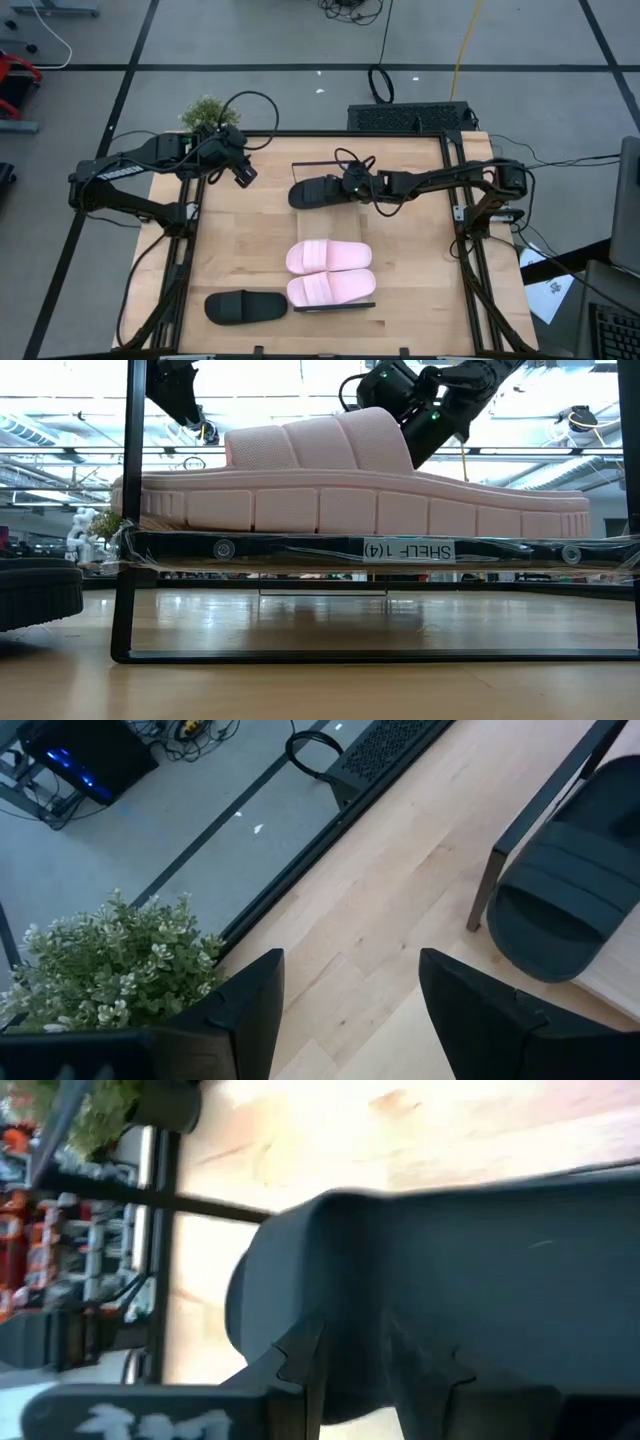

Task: Pick and place slides into the shelf
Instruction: Put the black slipper on the shelf

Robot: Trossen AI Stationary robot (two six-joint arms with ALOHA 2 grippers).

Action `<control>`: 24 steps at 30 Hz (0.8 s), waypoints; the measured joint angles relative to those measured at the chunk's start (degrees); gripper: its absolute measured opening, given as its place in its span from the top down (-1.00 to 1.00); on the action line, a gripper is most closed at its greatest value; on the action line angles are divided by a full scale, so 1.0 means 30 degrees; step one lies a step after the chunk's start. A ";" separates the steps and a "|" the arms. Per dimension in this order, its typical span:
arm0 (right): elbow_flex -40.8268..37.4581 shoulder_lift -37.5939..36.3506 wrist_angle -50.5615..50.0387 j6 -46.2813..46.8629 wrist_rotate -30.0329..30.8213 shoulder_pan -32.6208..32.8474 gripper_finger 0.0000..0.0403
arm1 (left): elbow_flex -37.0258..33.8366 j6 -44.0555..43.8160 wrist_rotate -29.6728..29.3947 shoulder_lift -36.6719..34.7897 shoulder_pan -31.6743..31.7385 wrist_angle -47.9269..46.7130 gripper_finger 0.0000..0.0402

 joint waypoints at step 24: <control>0.0000 -0.5748 -0.1534 -0.7963 0.1425 -0.0538 0.57 | -0.0487 -0.9736 1.0134 -0.0007 -0.3344 -0.5093 -0.14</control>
